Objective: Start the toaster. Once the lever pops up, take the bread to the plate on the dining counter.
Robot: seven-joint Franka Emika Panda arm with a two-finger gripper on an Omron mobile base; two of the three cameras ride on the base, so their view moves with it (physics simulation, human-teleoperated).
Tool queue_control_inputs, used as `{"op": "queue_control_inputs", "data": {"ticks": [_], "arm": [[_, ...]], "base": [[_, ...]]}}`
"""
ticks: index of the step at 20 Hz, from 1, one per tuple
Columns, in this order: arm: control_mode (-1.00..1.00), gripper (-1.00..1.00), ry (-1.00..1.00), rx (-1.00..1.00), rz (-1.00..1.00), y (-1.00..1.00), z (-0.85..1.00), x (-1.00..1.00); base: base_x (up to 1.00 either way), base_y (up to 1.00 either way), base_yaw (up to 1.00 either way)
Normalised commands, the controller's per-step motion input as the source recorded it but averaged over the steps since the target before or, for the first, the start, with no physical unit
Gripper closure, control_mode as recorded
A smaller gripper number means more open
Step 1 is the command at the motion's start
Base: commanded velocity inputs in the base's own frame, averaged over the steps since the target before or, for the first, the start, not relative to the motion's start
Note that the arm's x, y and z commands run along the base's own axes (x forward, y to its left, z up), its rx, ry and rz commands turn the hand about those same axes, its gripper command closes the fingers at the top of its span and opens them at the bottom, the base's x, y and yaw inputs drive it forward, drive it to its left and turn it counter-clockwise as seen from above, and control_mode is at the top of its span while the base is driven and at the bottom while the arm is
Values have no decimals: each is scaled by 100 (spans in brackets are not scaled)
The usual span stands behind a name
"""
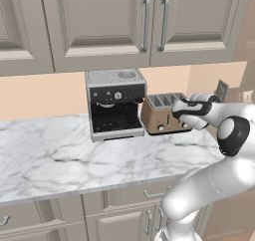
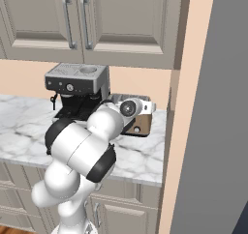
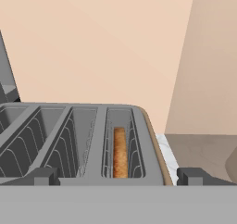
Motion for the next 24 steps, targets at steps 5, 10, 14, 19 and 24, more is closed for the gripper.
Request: {"op": "queue_control_inputs", "data": {"ticks": [5,10,14,19,24], "arm": [[-100,-100,0,0,0,0,0,0],[-100,-100,0,0,0,0,0,0],[-100,-100,0,0,0,0,0,0],[-100,-100,0,0,0,0,0,0],[-100,-100,0,0,0,0,0,0]], "base": [[0,0,0],[0,0,0],[0,0,0],[0,0,0],[0,0,0]]}}
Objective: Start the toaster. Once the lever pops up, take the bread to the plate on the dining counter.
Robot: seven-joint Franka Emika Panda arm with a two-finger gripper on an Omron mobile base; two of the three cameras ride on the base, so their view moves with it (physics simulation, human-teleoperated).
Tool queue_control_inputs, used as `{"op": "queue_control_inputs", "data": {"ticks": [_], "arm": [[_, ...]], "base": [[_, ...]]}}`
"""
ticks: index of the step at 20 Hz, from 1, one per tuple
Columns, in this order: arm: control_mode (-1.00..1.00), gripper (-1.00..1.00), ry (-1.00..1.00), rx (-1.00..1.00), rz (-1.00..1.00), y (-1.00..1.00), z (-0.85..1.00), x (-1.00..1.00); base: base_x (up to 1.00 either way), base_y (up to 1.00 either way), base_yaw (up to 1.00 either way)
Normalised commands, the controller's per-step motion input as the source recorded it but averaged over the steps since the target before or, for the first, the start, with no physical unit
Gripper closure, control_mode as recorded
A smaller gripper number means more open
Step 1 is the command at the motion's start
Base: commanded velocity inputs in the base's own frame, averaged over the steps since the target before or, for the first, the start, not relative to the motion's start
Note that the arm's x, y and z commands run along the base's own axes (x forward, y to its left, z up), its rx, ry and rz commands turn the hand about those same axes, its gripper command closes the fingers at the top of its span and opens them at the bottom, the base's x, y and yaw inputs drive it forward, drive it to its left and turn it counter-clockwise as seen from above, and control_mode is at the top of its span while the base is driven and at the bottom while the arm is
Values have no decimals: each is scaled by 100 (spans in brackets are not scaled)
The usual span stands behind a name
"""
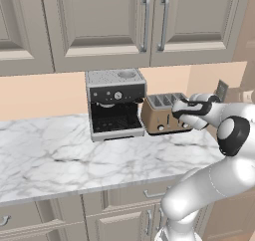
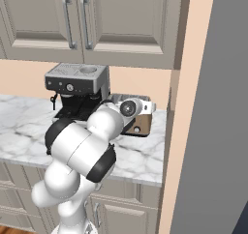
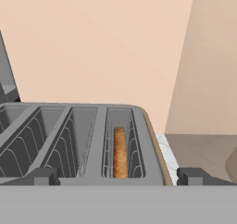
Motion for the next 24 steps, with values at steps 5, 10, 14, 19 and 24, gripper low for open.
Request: {"op": "queue_control_inputs", "data": {"ticks": [5,10,14,19,24], "arm": [[-100,-100,0,0,0,0,0,0],[-100,-100,0,0,0,0,0,0],[-100,-100,0,0,0,0,0,0],[-100,-100,0,0,0,0,0,0],[-100,-100,0,0,0,0,0,0]], "base": [[0,0,0],[0,0,0],[0,0,0],[0,0,0],[0,0,0]]}}
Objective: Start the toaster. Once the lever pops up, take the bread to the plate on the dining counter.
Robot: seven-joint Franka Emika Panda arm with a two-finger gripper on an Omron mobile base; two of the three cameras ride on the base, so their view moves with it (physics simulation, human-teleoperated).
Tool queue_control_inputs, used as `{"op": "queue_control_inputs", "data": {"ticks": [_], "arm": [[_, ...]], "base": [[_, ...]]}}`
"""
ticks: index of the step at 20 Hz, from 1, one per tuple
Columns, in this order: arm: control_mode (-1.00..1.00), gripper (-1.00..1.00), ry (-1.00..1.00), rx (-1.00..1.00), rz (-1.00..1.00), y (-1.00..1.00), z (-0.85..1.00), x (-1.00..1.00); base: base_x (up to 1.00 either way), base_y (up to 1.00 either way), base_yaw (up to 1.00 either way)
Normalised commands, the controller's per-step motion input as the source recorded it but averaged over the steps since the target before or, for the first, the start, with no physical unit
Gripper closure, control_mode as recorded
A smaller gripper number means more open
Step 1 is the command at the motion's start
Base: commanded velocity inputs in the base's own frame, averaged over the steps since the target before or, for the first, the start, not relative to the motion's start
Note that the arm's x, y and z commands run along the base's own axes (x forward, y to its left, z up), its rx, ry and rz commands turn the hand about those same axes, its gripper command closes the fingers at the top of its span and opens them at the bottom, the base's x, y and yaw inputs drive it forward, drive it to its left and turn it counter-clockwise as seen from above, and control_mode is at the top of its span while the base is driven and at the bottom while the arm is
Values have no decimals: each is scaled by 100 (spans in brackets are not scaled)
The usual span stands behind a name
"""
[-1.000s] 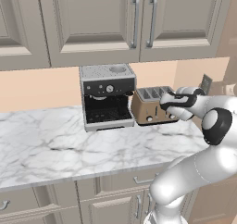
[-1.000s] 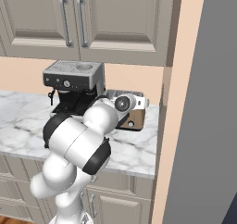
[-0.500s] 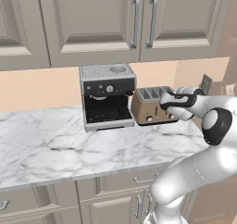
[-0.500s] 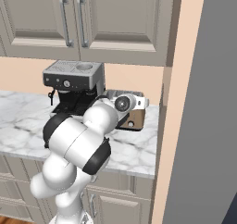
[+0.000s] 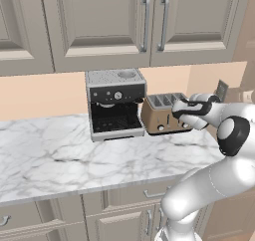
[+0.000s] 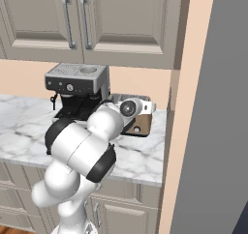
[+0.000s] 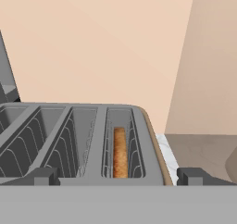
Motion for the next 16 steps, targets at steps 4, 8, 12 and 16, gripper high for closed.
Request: {"op": "queue_control_inputs", "data": {"ticks": [4,8,12,16], "arm": [[-100,-100,0,0,0,0,0,0],[-100,-100,0,0,0,0,0,0],[-100,-100,0,0,0,0,0,0],[-100,-100,0,0,0,0,0,0]], "base": [[0,0,0],[0,0,0],[0,0,0],[0,0,0]]}}
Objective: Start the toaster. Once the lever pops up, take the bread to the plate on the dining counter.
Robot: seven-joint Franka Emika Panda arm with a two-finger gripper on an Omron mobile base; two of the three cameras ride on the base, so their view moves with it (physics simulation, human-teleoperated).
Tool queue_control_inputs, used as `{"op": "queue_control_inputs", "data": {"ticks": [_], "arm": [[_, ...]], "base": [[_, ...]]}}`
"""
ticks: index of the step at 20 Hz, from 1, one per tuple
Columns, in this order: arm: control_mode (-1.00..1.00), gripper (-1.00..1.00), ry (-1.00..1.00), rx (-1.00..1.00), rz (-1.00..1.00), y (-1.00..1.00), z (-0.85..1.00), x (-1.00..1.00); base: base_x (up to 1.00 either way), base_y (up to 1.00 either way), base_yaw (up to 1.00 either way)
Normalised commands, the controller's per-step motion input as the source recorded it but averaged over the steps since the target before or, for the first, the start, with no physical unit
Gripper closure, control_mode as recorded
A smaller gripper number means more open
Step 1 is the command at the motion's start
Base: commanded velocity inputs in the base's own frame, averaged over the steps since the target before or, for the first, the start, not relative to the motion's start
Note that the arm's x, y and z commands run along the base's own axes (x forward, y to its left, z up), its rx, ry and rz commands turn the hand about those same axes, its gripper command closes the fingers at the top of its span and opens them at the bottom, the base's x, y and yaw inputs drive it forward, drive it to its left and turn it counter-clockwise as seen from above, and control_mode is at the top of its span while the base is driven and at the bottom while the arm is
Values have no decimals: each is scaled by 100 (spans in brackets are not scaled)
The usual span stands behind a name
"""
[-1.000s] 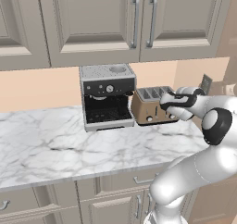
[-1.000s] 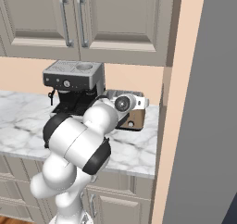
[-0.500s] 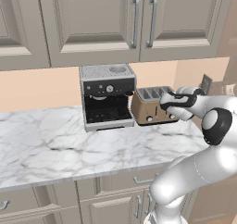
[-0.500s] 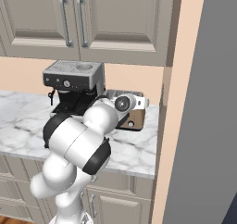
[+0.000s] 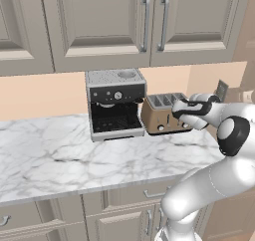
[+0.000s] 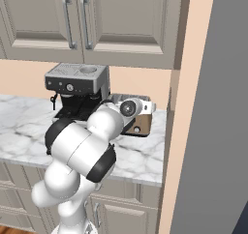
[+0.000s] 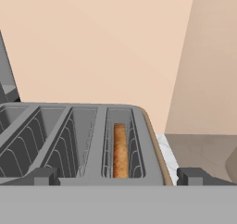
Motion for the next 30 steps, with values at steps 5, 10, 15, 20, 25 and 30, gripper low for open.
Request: {"op": "queue_control_inputs", "data": {"ticks": [5,10,15,20,25,30], "arm": [[-100,-100,0,0,0,0,0,0],[-100,-100,0,0,0,0,0,0],[-100,-100,0,0,0,0,0,0],[-100,-100,0,0,0,0,0,0],[-100,-100,0,0,0,0,0,0],[-100,-100,0,0,0,0,0,0]], "base": [[0,0,0],[0,0,0],[0,0,0],[0,0,0],[0,0,0],[0,0,0]]}}
